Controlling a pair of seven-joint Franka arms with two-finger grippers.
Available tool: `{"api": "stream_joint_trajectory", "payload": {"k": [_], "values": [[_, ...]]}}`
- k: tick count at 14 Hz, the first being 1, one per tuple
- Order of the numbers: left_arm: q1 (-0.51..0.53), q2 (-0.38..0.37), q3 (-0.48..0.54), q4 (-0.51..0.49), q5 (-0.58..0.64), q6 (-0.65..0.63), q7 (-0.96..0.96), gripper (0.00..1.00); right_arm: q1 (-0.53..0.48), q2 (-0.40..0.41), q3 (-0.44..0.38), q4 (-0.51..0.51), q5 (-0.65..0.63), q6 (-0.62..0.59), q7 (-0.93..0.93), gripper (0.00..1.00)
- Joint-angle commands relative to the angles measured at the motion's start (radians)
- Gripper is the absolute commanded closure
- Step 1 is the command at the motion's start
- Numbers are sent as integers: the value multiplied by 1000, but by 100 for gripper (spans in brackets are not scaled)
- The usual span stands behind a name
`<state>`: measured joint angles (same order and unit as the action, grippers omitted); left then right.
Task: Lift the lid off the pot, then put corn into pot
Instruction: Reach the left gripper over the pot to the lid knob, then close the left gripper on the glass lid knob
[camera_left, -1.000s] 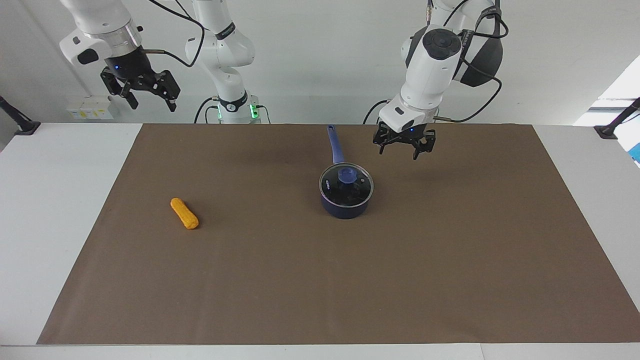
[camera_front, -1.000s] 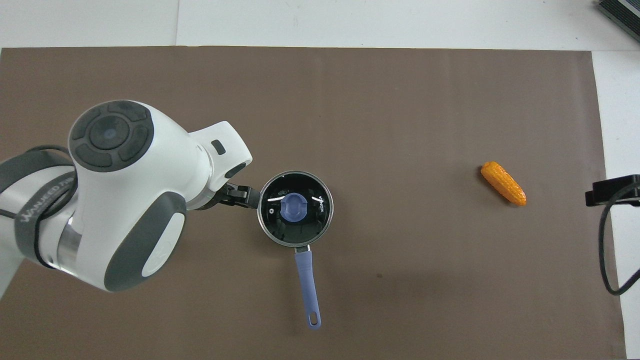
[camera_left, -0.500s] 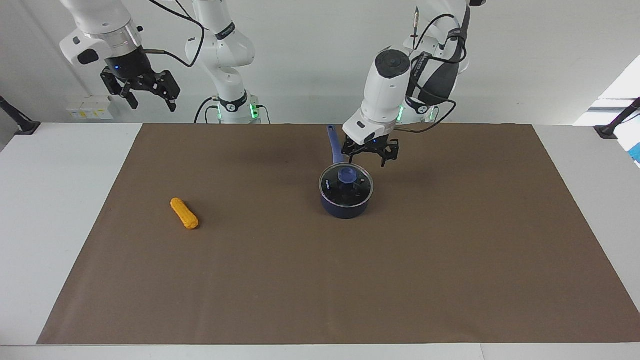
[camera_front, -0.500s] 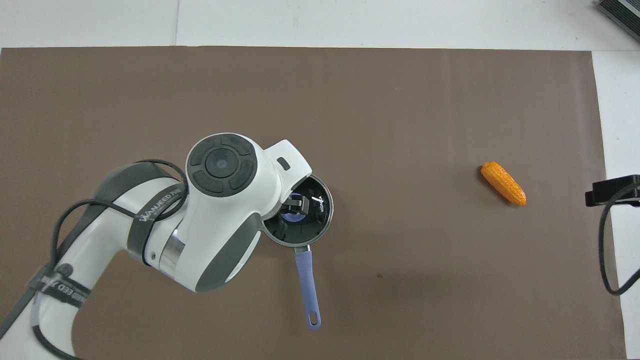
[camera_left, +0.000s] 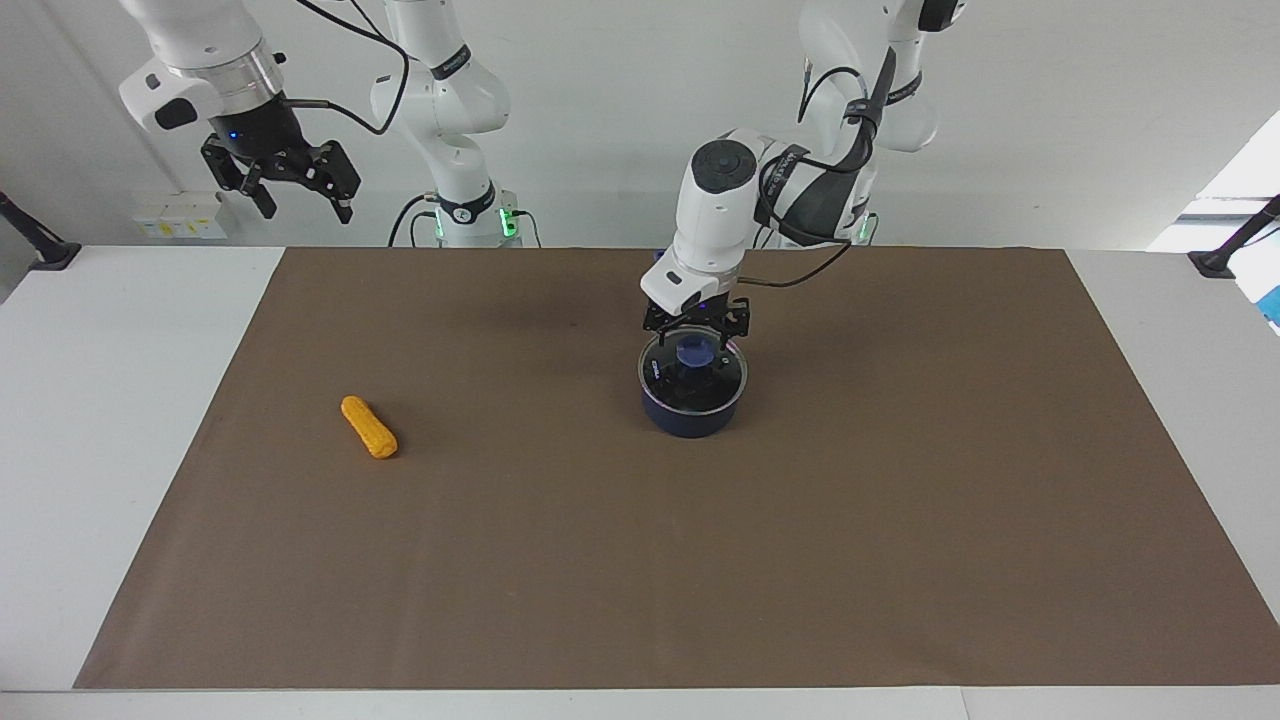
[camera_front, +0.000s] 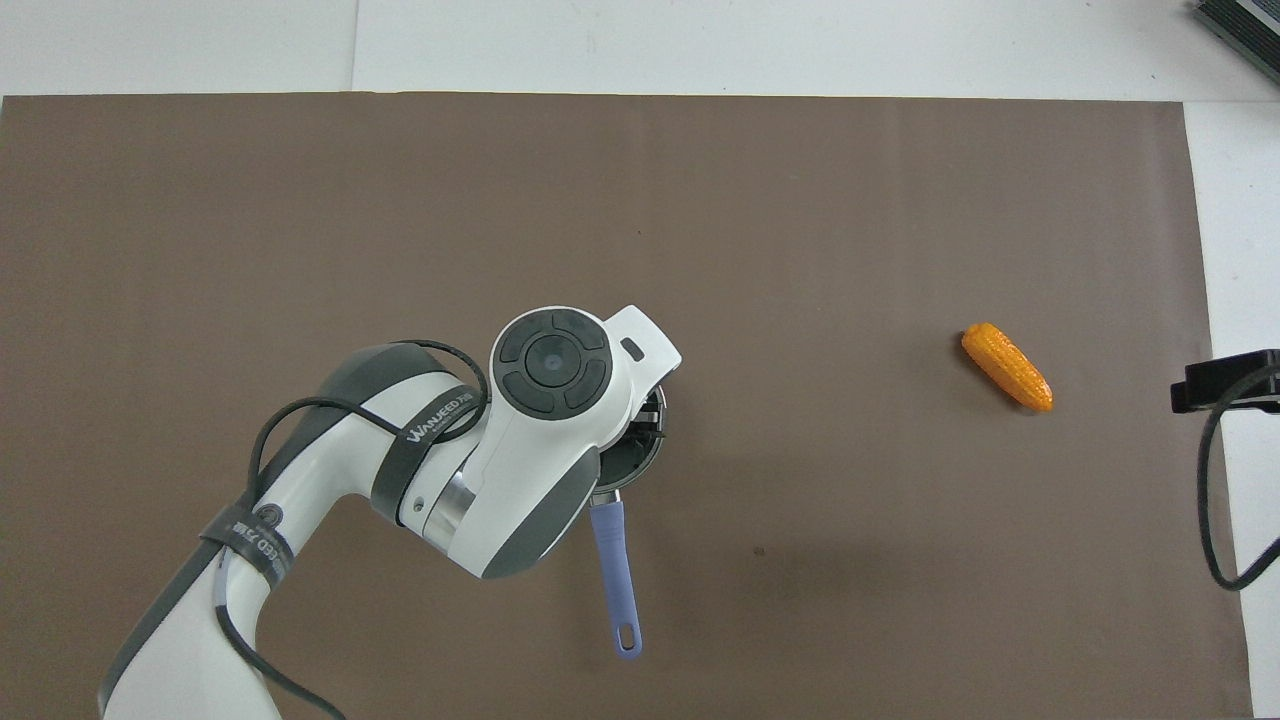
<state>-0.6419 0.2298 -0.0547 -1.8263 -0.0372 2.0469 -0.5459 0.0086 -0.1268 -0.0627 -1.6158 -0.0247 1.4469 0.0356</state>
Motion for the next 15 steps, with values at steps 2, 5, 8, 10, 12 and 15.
{"api": "stream_joint_trajectory", "payload": {"k": [2,5,8,10,12,15], "values": [[-21,-24,18,-77,8,85,-71,0,-7,-8,-2,-9,12,-6,-6,0],[-21,-23,19,-76,8,81,-89,18,-7,-8,-2,-9,11,-6,-8,0],[-27,-23,19,-70,54,76,-89,19,-7,-8,-2,-10,11,-5,-8,0],[-28,-23,21,-65,68,70,-89,20,-7,-8,-2,-9,11,-5,-8,0],[-28,-21,21,-64,80,70,-89,23,-9,-8,-2,-9,11,-6,-8,0],[-28,-18,21,-54,88,70,-106,29,-9,-10,-2,-10,11,-6,-10,0]]}}
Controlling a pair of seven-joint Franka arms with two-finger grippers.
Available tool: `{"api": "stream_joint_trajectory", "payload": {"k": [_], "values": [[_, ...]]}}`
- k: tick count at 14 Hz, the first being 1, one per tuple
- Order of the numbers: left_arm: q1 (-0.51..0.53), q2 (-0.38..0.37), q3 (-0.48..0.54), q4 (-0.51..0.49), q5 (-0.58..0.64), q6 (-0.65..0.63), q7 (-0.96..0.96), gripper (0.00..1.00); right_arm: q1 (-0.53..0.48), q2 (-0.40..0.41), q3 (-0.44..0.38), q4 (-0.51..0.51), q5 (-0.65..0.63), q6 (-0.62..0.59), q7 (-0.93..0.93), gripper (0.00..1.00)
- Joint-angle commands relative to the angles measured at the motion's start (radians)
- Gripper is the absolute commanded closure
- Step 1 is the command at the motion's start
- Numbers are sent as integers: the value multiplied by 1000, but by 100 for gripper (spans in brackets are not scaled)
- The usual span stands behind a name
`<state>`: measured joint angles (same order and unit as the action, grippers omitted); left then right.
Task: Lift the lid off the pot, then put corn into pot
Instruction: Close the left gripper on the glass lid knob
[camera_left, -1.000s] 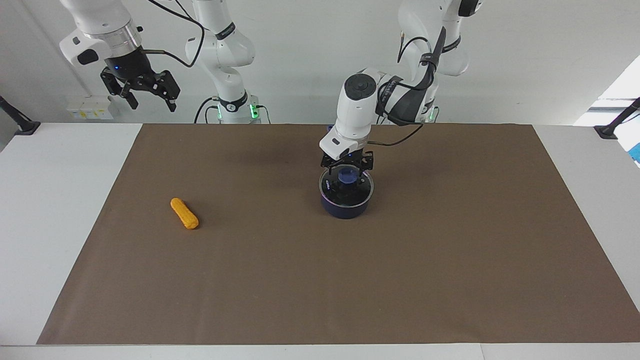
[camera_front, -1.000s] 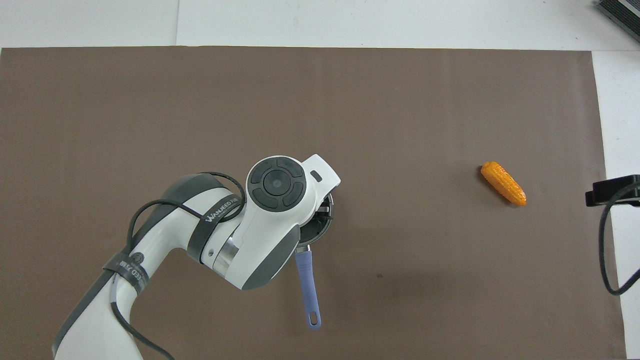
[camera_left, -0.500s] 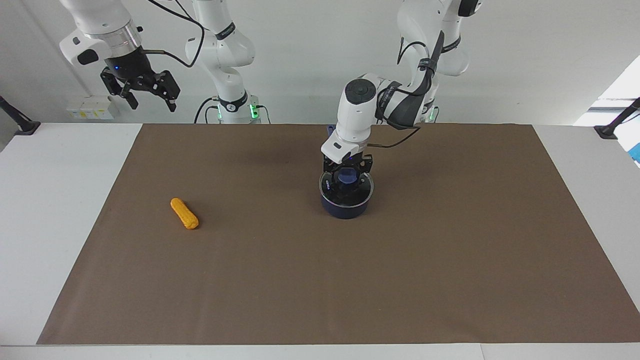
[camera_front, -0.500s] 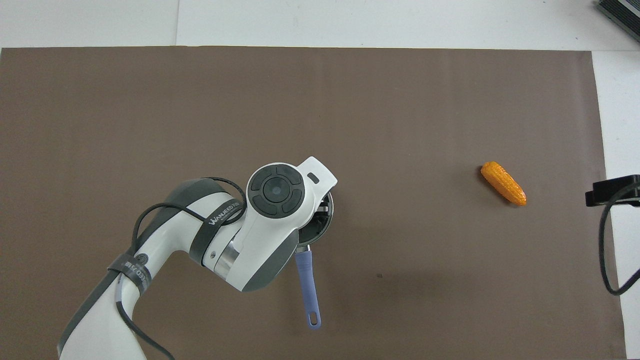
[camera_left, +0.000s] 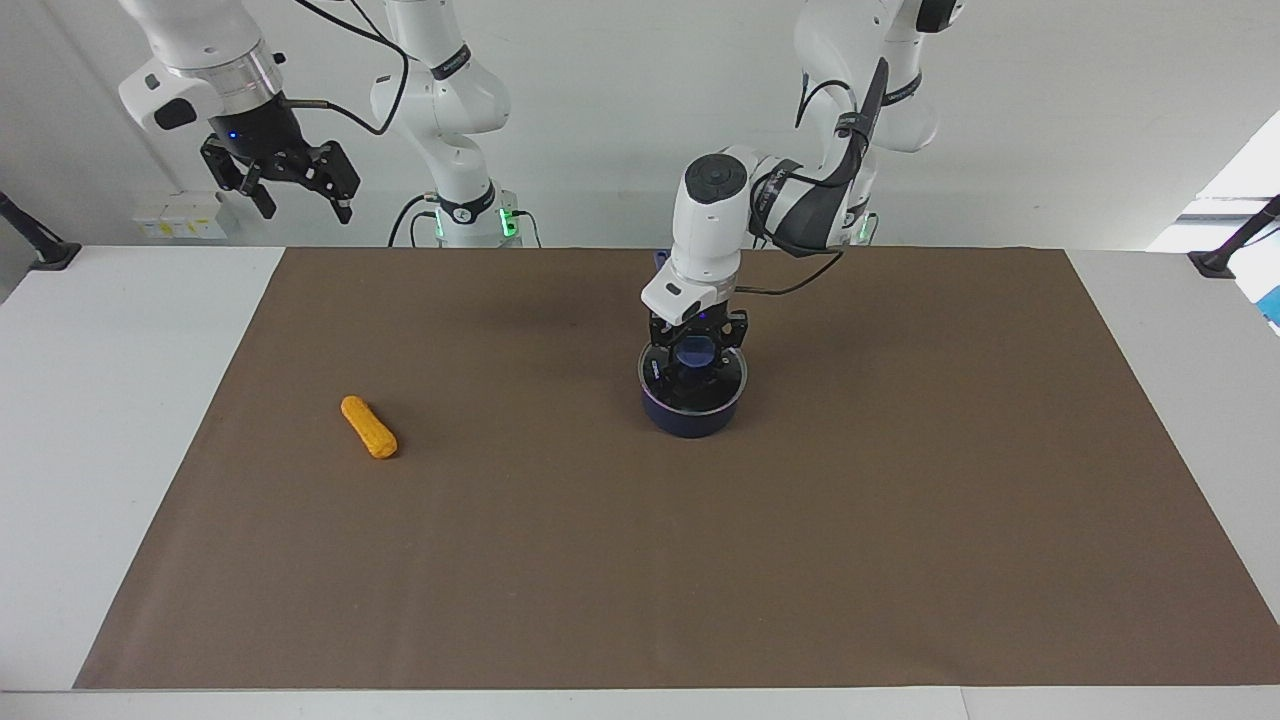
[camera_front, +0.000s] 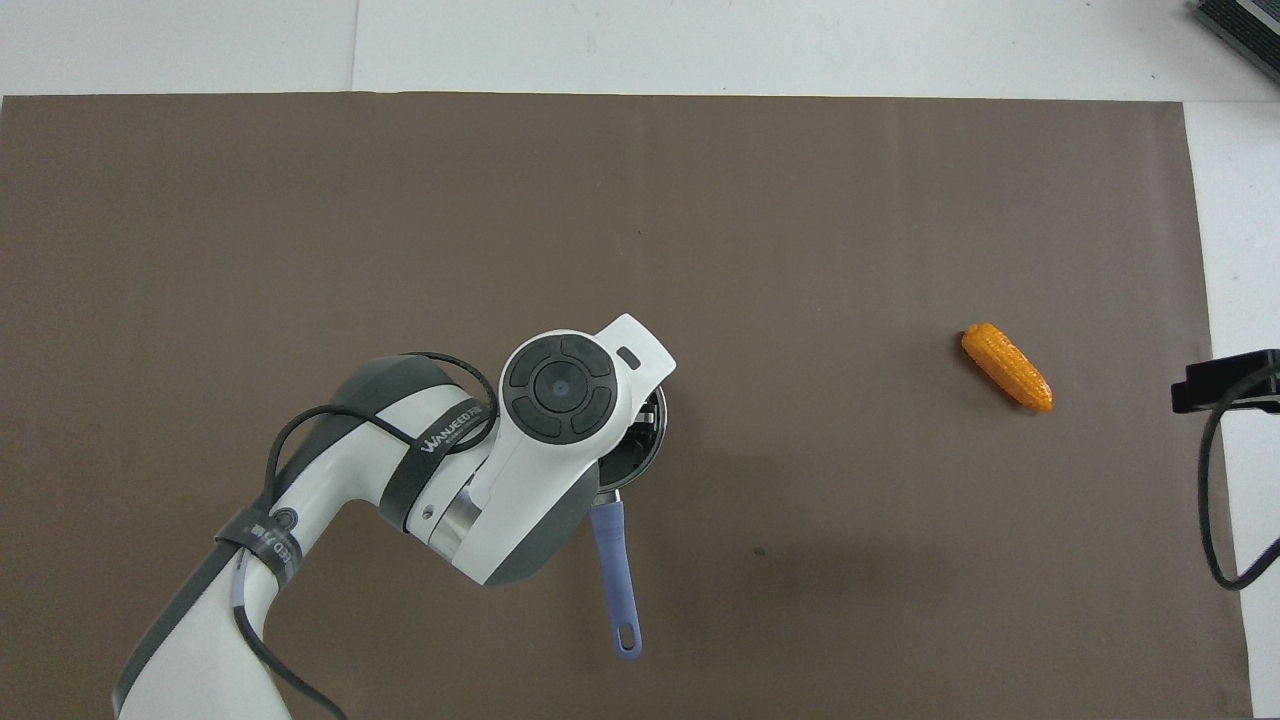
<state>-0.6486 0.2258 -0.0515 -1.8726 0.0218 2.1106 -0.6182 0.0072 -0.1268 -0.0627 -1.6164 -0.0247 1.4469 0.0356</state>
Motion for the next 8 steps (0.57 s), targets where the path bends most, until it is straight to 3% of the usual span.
{"api": "stream_joint_trajectory", "payload": {"k": [1,2,3,4,5,6,8], "values": [[-22,-13,18,-5,29,6,-43,32,-7,-10,-2,-8,11,-5,-10,0],[-22,-13,18,-3,38,6,-45,37,-7,-10,-2,-10,11,-5,-10,0],[-22,-13,18,1,43,6,-51,50,-7,-10,-2,-10,11,-5,-10,0],[-20,-11,18,9,44,3,-76,79,-7,-10,-2,-10,11,-6,-10,0],[-22,-11,18,15,50,2,-87,93,-7,-10,-2,-10,12,-6,-10,0],[-22,-10,18,17,73,2,-91,100,-7,-10,-2,-10,11,-6,-10,0],[-19,-11,18,29,83,-4,-89,100,-7,-10,-2,-11,11,-5,-10,0]]}}
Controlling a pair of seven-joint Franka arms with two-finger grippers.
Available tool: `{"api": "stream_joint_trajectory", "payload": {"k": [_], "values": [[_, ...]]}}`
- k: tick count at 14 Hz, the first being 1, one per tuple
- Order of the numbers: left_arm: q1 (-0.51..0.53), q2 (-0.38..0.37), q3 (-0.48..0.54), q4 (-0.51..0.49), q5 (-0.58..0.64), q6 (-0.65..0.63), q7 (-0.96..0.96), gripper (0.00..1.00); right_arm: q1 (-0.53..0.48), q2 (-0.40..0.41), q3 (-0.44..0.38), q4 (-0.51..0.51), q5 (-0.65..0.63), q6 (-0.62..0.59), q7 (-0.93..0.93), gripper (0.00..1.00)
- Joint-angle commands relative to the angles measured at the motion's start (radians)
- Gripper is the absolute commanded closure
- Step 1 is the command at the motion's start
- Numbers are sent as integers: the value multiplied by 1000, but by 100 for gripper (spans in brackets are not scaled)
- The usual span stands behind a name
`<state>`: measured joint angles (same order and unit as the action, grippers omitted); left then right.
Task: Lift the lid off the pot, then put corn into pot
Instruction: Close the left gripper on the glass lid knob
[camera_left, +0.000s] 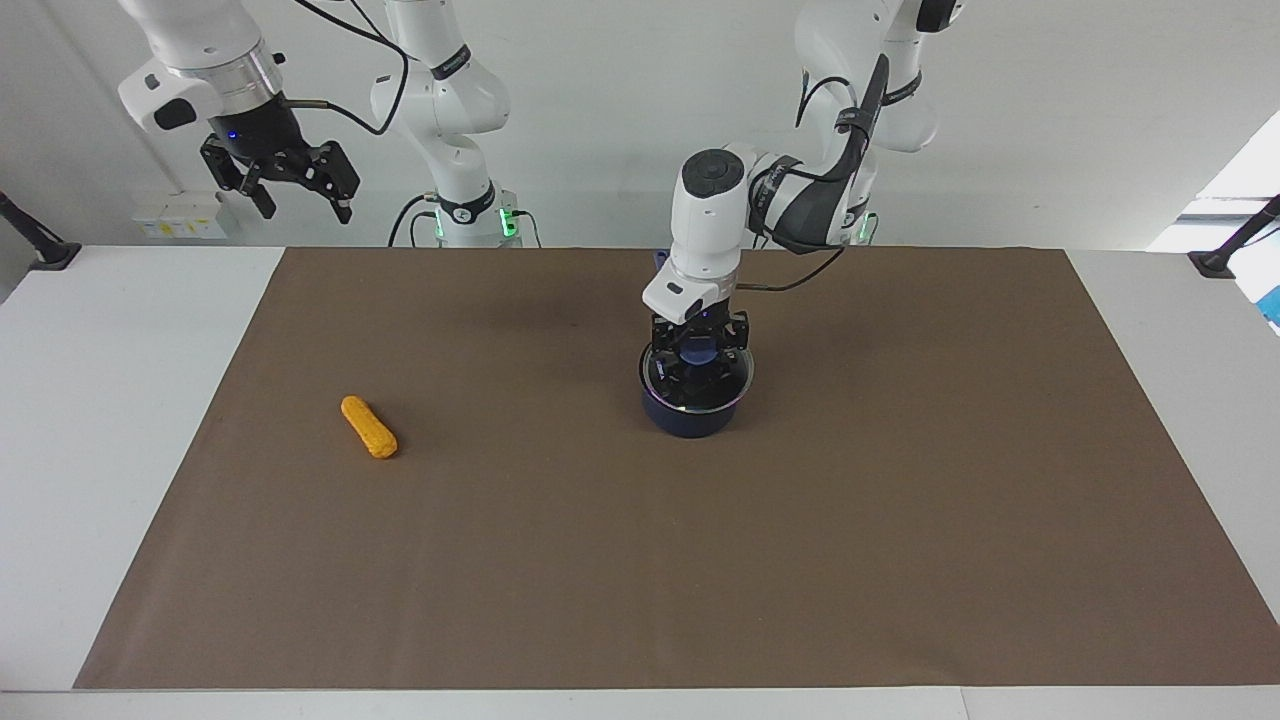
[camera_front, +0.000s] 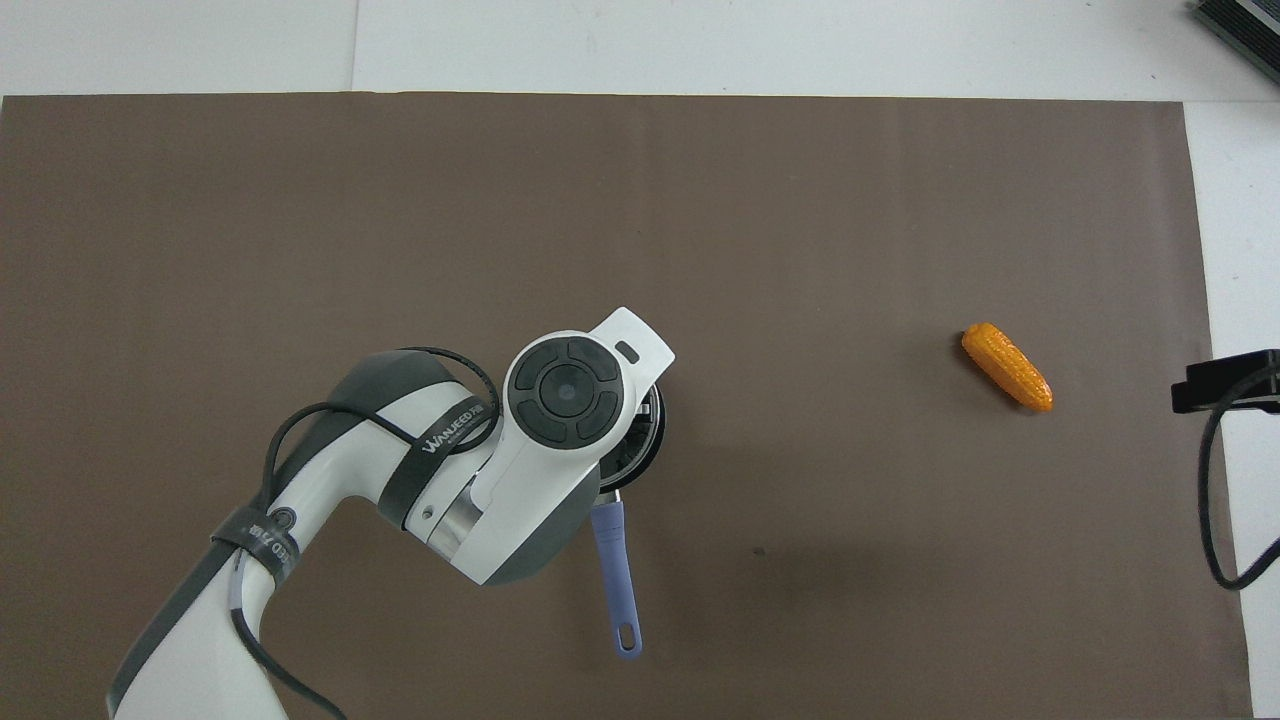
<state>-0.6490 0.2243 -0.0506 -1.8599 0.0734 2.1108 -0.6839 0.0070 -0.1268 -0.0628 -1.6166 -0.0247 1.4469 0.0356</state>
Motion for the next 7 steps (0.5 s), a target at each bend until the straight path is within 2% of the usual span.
{"api": "stream_joint_trajectory", "payload": {"k": [1,7], "values": [[-15,-11,17,22,31,-12,-23,100,-7,-10,-2,-11,11,-5,-10,0],[12,-55,28,74,26,-84,-17,100,-15,-16,-3,-20,11,-6,-5,0]]}}
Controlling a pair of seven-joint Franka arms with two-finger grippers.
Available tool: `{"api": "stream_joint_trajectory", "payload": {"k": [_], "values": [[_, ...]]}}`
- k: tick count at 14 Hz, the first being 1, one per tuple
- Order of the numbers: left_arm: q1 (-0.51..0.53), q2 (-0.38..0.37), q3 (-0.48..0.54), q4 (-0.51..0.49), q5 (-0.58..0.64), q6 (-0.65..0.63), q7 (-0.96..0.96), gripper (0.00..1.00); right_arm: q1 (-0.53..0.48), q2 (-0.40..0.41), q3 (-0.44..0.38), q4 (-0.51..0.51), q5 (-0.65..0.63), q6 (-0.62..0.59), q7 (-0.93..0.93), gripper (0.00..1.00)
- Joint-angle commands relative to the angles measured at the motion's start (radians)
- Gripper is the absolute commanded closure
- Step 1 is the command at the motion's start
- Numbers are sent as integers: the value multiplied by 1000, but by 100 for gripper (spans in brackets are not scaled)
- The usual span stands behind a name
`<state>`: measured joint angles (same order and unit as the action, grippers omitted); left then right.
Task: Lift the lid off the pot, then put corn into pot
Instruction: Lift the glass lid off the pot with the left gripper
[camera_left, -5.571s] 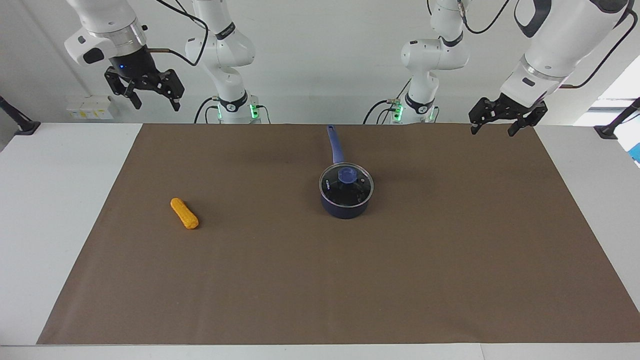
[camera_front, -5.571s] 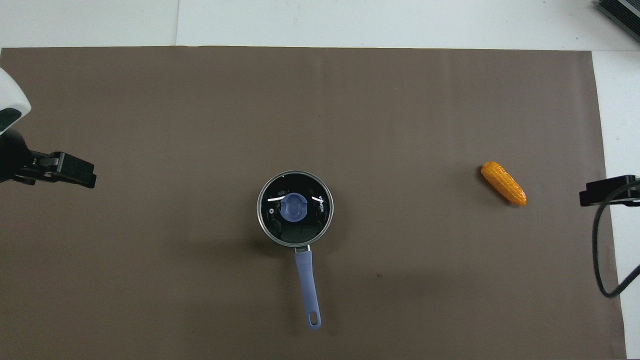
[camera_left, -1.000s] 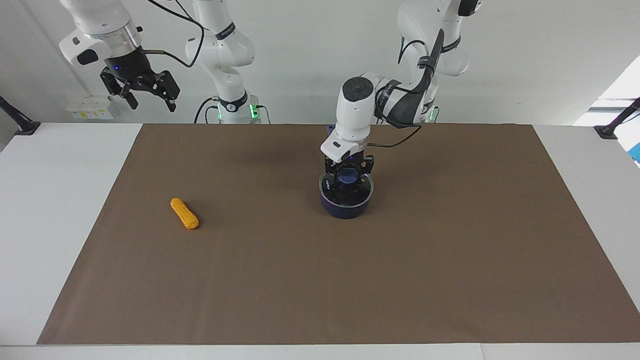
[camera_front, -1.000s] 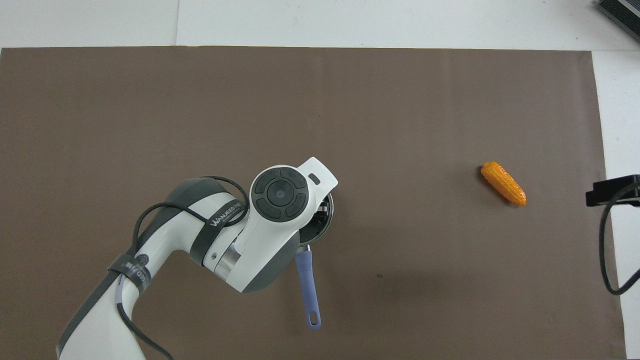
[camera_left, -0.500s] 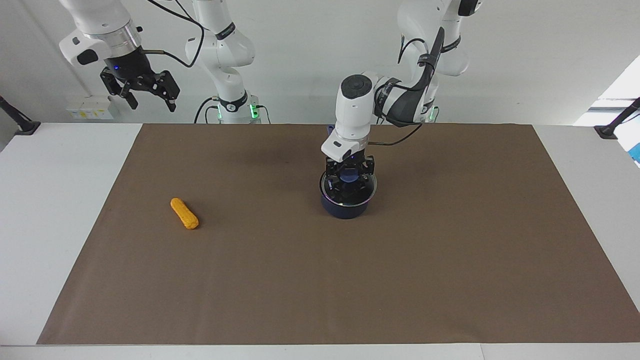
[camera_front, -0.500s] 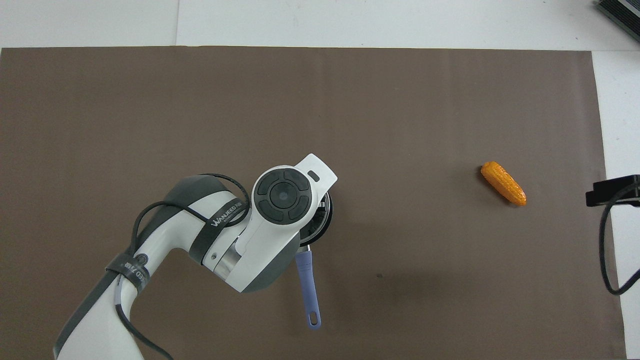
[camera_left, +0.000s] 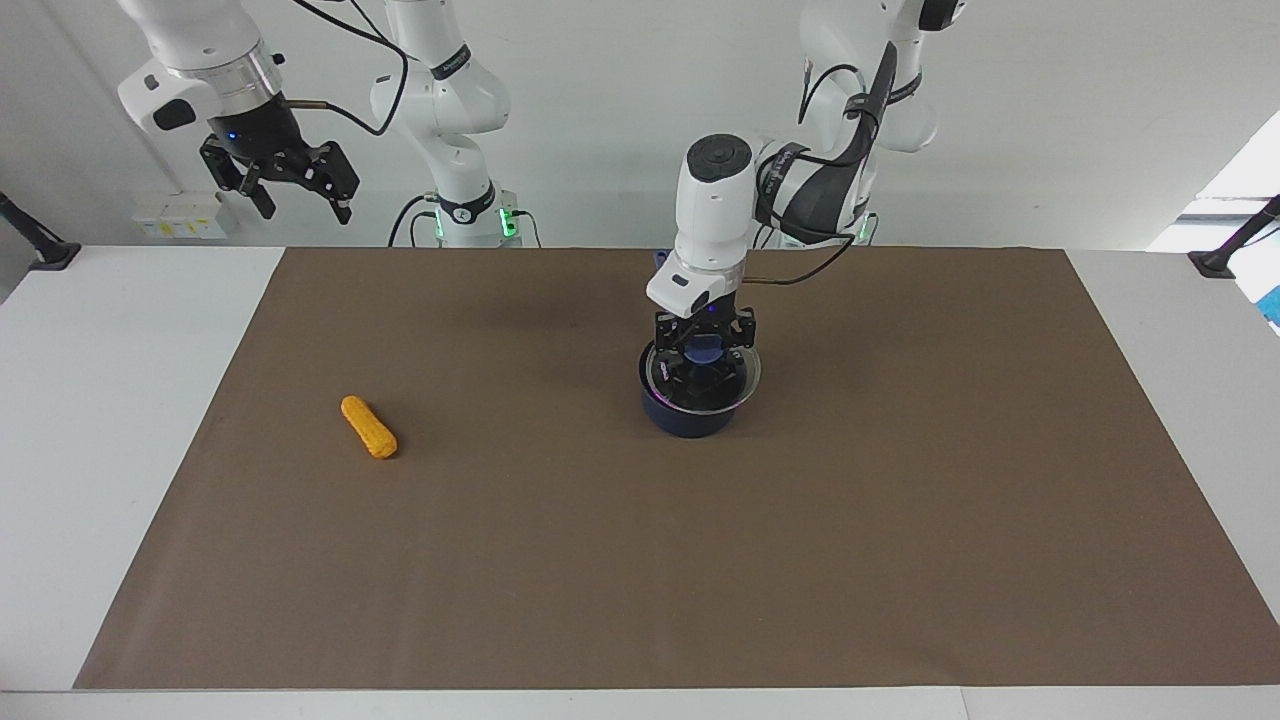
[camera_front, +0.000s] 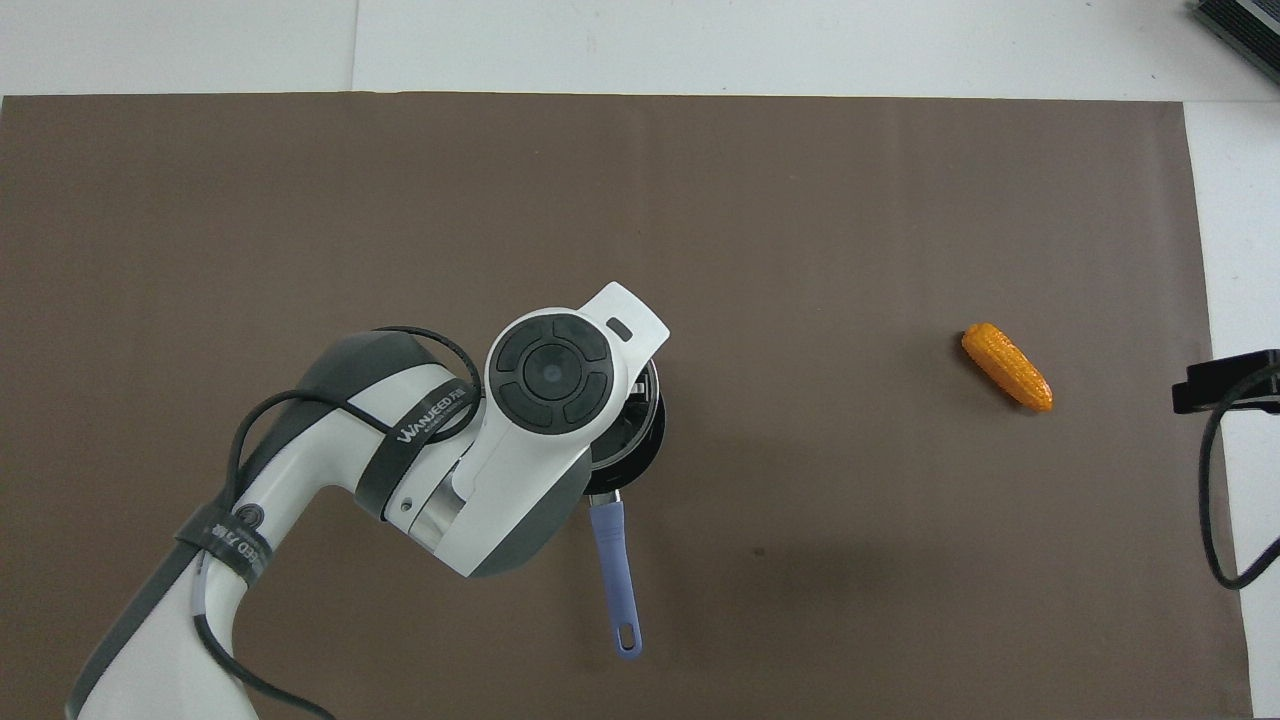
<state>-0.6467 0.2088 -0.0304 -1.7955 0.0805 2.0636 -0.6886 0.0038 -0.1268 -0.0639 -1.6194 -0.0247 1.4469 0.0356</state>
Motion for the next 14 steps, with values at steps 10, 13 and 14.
{"api": "stream_joint_trajectory", "payload": {"k": [10,13,14], "values": [[237,-123,7,48,-33,-140,138,100,1,-10,9,-5,9,-8,-5,0],[327,-138,7,48,-36,-171,217,100,1,-10,9,-5,9,-8,-5,0],[350,-141,9,48,-36,-183,242,100,1,-10,9,-5,9,-8,-5,0]]}}
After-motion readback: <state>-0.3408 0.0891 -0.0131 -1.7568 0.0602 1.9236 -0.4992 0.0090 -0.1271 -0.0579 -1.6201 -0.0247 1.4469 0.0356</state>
